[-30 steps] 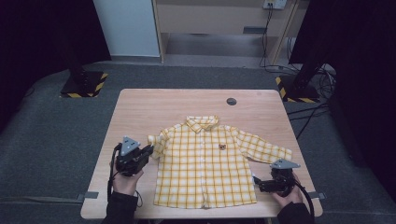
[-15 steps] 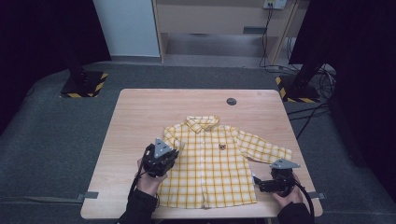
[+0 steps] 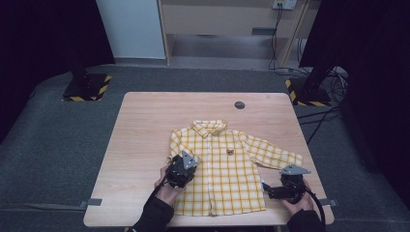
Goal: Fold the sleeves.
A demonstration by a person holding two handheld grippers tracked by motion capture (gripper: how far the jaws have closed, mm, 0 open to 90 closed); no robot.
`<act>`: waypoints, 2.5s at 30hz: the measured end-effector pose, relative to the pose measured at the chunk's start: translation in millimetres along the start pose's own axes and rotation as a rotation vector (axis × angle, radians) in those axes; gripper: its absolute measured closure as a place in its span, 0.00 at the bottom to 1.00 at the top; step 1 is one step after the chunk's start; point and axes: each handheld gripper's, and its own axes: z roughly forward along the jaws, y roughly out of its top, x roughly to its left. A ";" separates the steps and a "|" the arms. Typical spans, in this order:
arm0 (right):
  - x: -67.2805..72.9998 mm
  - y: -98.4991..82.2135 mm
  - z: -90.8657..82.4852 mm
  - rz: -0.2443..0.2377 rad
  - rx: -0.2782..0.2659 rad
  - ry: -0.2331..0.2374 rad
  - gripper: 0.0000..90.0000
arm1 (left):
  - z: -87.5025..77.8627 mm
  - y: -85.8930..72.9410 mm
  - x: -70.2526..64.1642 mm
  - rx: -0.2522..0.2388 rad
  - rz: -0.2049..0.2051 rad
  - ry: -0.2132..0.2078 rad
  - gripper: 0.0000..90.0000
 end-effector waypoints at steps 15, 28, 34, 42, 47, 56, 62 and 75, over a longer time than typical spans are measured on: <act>0.1 0.0 0.0 -0.001 -0.001 0.000 0.01 | -7.9 -3.9 30.6 -0.043 -0.148 -0.120 0.49; 0.1 0.0 0.0 0.000 0.000 0.001 0.01 | 13.3 -22.1 60.6 0.073 -0.206 0.025 0.42; 0.2 0.0 0.0 0.000 0.000 0.001 0.01 | 16.1 -28.4 74.0 0.091 -0.243 0.032 0.42; 0.1 0.0 0.1 -0.001 -0.001 0.000 0.01 | 17.4 -32.4 81.4 0.123 -0.236 0.080 0.39; 0.1 0.0 0.0 0.000 -0.001 0.001 0.01 | 5.1 -27.2 77.6 0.052 -0.226 0.086 0.39; 0.1 0.0 0.1 -0.001 -0.001 0.001 0.01 | 14.9 -10.8 28.2 0.036 -0.163 -0.075 0.33; 0.2 0.0 0.0 0.000 0.000 0.001 0.01 | 24.5 -8.0 10.7 0.083 -0.103 -0.025 0.28; 0.2 0.0 0.0 -0.001 0.000 0.002 0.01 | 22.0 -11.7 14.6 0.130 -0.056 -0.016 0.27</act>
